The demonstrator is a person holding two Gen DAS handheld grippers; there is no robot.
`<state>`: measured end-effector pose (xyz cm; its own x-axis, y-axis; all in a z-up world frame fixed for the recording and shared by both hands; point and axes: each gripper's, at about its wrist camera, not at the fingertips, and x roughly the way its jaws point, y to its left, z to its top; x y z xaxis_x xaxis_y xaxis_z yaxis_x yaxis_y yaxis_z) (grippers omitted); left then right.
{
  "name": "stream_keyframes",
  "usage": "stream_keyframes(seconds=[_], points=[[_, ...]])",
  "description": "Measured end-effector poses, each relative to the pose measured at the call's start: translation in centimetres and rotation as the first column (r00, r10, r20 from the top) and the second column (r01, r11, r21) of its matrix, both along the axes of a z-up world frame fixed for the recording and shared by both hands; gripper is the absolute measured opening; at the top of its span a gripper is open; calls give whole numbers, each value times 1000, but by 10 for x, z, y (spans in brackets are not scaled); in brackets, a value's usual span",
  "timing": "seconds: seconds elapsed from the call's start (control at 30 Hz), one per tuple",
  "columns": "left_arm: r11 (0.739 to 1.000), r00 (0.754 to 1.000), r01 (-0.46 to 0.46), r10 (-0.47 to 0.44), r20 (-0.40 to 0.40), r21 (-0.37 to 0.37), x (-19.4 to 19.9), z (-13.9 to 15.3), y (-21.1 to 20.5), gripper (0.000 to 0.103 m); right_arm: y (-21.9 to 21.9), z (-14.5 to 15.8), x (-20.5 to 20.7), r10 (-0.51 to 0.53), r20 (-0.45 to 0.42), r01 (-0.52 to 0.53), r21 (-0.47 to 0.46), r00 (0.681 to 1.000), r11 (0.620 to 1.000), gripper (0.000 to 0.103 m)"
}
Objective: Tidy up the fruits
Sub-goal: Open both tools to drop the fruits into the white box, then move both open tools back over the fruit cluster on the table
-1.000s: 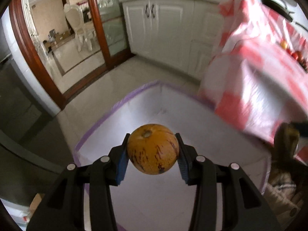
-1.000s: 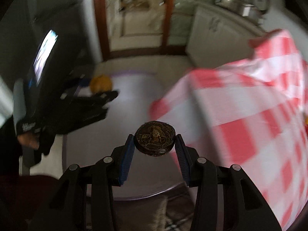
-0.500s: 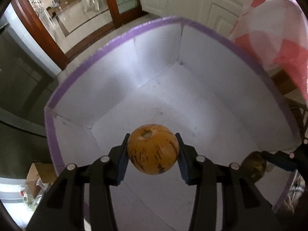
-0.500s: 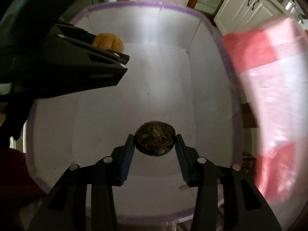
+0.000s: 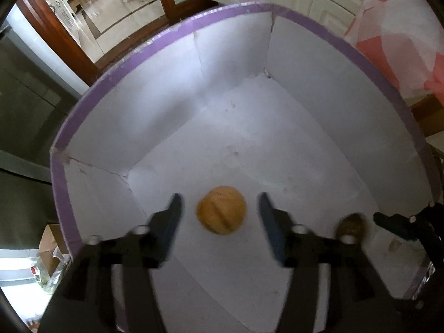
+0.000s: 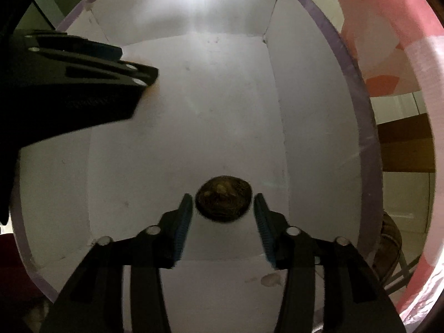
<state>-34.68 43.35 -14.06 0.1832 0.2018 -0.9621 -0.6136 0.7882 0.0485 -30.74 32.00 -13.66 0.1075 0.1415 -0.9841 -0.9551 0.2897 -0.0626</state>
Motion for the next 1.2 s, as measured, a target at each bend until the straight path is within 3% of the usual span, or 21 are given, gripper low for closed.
stream_keyframes(seconds=[0.03, 0.17, 0.27, 0.37, 0.47, 0.6, 0.77, 0.87, 0.97, 1.07, 1.13, 1.2], points=[[1000, 1000, -5, 5, 11, 4, -1, 1, 1, 73, -3, 2, -2, 4, 0, -4, 9, 1000, 1000, 61], [999, 998, -18, 15, 63, 45, -6, 14, 1, 73, -16, 18, -6, 27, 30, -29, 44, 999, 999, 63], [987, 988, -39, 15, 154, 154, -11, 43, -5, 78, -32, 47, -9, 43, 25, -46, 128, 999, 991, 65], [956, 968, -63, -12, 252, 286, -11, 83, -15, 85, -49, 77, -13, 59, 52, -69, 207, 997, 976, 69], [926, 937, -72, -64, 342, 372, -8, 121, -30, 88, -76, 119, -18, 76, 115, -109, 313, 990, 944, 72], [907, 887, -63, -139, 439, 416, 5, 166, -55, 98, -118, 169, -19, 43, 160, -112, 454, 986, 884, 79], [872, 814, 19, -297, 499, 489, 40, 220, -103, 101, -185, 223, -12, -128, 264, -52, 582, 956, 812, 88], [826, 765, 104, -422, 486, 554, 72, 247, -154, 101, -235, 241, 6, -274, 295, 27, 634, 915, 773, 88], [816, 697, 195, -506, 509, 545, 104, 262, -202, 101, -283, 246, 30, -418, 309, 115, 672, 854, 731, 88], [812, 618, 295, -564, 547, 504, 138, 271, -247, 101, -335, 244, 55, -564, 304, 212, 710, 768, 672, 88], [798, 564, 370, -599, 568, 475, 166, 271, -281, 101, -381, 241, 74, -672, 277, 298, 735, 687, 609, 88], [781, 531, 432, -625, 573, 451, 190, 267, -313, 101, -415, 232, 96, -753, 237, 372, 755, 614, 541, 88]])
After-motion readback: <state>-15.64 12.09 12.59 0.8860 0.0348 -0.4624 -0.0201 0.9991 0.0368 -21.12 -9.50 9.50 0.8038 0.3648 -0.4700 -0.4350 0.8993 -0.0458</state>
